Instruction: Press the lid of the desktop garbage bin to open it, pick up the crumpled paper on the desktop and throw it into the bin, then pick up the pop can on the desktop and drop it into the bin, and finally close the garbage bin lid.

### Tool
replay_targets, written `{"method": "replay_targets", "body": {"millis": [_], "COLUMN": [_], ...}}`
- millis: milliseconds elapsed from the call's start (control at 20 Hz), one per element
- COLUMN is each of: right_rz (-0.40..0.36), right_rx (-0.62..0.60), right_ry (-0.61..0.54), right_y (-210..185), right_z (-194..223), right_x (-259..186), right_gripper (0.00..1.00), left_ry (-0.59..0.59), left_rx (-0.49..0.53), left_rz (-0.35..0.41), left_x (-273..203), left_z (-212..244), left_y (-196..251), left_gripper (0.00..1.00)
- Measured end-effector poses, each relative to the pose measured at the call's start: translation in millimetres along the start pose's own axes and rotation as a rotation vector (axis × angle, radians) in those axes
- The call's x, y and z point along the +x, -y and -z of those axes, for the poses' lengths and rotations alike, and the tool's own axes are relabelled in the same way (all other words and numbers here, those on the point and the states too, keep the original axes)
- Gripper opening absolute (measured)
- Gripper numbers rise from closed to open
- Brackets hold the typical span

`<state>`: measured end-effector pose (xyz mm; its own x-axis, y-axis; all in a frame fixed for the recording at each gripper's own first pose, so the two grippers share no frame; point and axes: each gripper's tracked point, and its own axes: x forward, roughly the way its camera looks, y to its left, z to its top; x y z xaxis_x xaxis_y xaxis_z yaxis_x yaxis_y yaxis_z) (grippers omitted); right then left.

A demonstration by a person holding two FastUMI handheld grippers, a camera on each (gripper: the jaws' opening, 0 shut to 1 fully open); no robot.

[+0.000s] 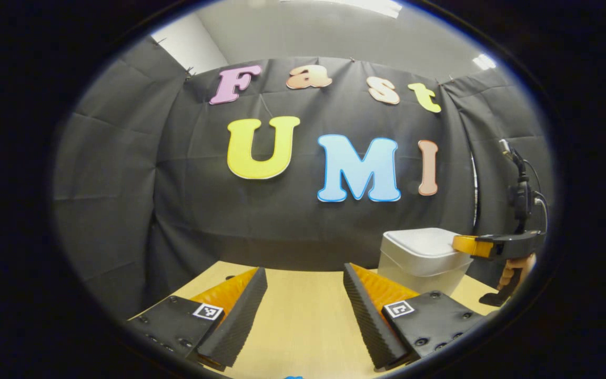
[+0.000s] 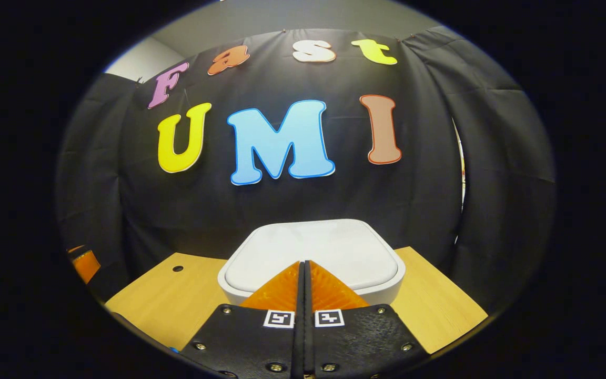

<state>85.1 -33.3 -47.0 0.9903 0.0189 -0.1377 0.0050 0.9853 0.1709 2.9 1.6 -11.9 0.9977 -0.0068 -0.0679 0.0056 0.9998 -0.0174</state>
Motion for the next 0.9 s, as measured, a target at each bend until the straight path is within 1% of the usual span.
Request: {"method": "replay_targets", "body": {"millis": [250,400,550,700,900], "right_rz": [0.046,0.041,0.037,0.030,0.023], "right_rx": [-0.027,-0.044,-0.028,-0.044,-0.081], "right_ry": [0.024,0.023,0.077,0.113,0.109], "right_y": [2.6,-1.6,-3.1,-5.5,-7.5], "right_z": [-9.8,-11.9,-29.3,-38.8,-34.9], "right_x": [-2.2,-3.2,-11.3,-18.9,-28.9], "right_gripper": [0.00,0.00,0.00,0.00,0.00], "left_ry": [0.009,0.013,0.000,-0.021,-0.033], "left_rx": [0.005,0.009,0.002,-0.016,-0.011], "left_rz": [-0.018,-0.045,-0.058,-0.070,-0.075], "left_x": [-10.5,-15.9,-17.6,-18.9,-19.0], "left_z": [0.9,1.5,8.0,16.8,24.2], "left_y": [-8.2,-21.1,-30.4,-38.5,-41.1], "left_gripper": [0.96,0.96,0.96,0.96,0.96]}}
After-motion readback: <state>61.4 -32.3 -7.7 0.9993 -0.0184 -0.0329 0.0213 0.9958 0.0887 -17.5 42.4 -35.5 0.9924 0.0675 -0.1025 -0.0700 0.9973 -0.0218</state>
